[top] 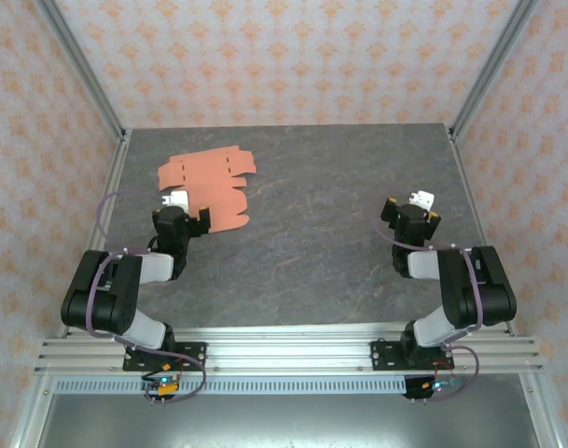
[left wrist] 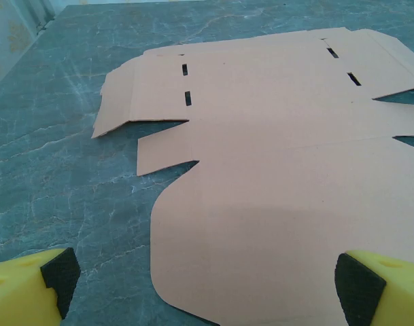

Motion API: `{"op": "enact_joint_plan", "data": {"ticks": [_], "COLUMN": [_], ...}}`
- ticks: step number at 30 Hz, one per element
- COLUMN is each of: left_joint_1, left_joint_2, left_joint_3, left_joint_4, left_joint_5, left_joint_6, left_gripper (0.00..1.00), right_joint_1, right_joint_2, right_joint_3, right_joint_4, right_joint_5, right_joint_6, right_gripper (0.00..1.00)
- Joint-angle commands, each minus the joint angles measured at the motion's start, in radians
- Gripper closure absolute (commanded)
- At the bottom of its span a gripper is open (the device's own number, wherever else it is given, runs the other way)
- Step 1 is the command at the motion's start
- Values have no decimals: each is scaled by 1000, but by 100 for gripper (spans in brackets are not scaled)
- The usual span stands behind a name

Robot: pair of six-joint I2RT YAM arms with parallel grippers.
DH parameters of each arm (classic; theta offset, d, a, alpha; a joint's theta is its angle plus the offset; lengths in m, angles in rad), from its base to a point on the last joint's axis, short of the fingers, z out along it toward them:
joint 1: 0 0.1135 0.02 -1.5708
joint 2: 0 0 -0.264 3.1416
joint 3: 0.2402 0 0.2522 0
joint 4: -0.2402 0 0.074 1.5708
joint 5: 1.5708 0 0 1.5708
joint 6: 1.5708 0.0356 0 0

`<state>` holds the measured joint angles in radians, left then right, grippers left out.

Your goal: Fold the paper box

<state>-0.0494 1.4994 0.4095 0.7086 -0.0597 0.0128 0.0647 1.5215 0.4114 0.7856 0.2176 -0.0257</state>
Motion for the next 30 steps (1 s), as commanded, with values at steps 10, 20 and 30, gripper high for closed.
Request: {"op": "enact_joint_plan", "data": {"ticks": [10, 20, 30], "left_joint_1": [6, 6, 6], "left_joint_2": [-2, -1, -2], "left_joint_3": [21, 22, 20], "left_joint_4": [32, 28, 29], "left_joint_5": [-12, -11, -11], "left_joint_6": [6, 4, 4], "left_gripper": [0, 0, 0], "right_joint_1": [-5, -3, -3], "right_joint_2": [0, 0, -2], "right_joint_3": [-2, -6, -7], "right_joint_4": [9, 15, 18], "right_joint_5": [8, 9, 9], "right_joint_6": [15, 14, 14], "right_gripper": [1, 1, 1]}}
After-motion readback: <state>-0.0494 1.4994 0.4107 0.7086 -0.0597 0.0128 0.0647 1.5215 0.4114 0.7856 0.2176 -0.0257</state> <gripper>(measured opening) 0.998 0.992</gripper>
